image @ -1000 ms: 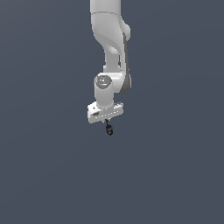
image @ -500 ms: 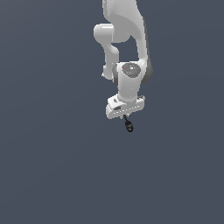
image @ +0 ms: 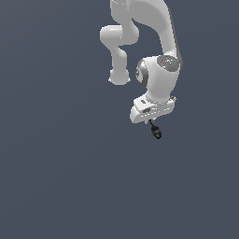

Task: Pick up the object and move it to a goal position.

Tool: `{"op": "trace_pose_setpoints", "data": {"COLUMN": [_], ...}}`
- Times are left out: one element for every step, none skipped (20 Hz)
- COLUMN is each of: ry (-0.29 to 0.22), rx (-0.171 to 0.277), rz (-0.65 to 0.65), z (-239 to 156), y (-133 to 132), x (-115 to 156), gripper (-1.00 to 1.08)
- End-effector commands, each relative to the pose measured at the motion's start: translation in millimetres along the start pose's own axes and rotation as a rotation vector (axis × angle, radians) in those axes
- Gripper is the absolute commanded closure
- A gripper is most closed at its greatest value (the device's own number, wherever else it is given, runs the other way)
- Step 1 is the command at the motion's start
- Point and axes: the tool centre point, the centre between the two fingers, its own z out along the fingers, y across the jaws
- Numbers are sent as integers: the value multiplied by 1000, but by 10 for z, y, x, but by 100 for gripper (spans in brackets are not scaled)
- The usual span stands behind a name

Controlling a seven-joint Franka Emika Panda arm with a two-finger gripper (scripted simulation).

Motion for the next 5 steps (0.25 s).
{"op": "trace_pose_setpoints", "data": {"ry": [-1,-1,-1,-1,-1], "rx": [0,0,0,0,0], "rz": [2,2,2,2,2], "z": [-54,-64,-71,-75,-76], "y": [-69,-85,-95,-100,-102], "x": [50,63,72,77,79], "gripper": [108,108,108,108,108]}}
